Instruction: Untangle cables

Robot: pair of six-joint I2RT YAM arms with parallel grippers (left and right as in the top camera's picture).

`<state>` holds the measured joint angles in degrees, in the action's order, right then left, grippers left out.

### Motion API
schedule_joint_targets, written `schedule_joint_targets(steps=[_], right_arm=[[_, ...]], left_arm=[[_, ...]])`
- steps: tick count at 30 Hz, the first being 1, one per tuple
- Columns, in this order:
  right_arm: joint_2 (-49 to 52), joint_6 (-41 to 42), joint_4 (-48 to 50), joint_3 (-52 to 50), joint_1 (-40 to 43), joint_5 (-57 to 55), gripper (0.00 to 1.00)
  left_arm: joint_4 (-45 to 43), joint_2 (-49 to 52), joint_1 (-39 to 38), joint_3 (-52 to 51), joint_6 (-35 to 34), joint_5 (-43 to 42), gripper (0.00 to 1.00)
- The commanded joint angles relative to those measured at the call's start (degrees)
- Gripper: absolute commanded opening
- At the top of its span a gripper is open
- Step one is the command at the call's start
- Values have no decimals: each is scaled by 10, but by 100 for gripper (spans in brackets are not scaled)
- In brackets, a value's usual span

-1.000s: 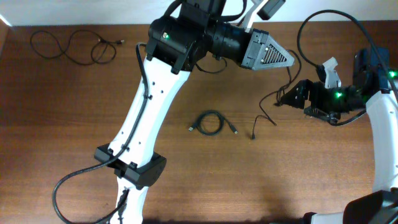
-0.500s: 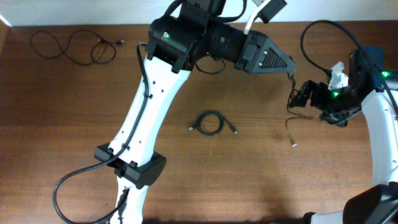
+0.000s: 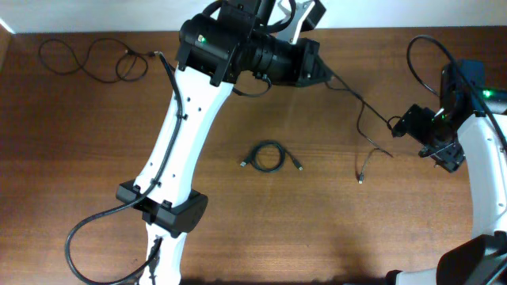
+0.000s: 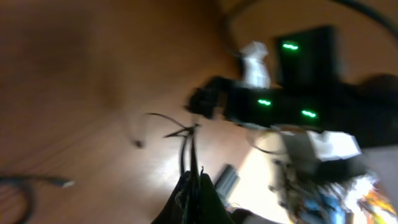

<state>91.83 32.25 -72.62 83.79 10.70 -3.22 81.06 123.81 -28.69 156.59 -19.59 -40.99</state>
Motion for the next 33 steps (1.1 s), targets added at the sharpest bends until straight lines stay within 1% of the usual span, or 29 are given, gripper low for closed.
schedule_joint_targets(steps=[1,4,7,14,16,19,24,27,28,33], right_arm=[[13,17,-6,-9,10,-90,98],[13,30,-7,-9,10,-88,98],[13,34,-7,-9,10,-86,98],[13,34,-8,-9,10,-85,98],[12,32,-11,-9,10,-68,99],[11,-5,-12,-5,10,-7,98],[0,-3,-28,14,10,13,98],[-18,-3,-40,30,10,11,98],[-25,-3,-43,34,10,10,98],[-66,0,-50,39,10,-44,98]], left_arm=[[-1,-24,26,17,-8,168,0],[17,-24,26,17,-45,280,0],[32,-24,26,17,-53,364,0],[40,-24,26,17,-53,466,0],[46,-24,26,17,-57,504,0],[59,-24,26,17,-80,557,0],[70,-24,26,17,-83,585,0],[87,-22,26,17,-113,621,0],[87,-22,26,17,-113,621,0],[87,-19,26,17,-113,620,0]])
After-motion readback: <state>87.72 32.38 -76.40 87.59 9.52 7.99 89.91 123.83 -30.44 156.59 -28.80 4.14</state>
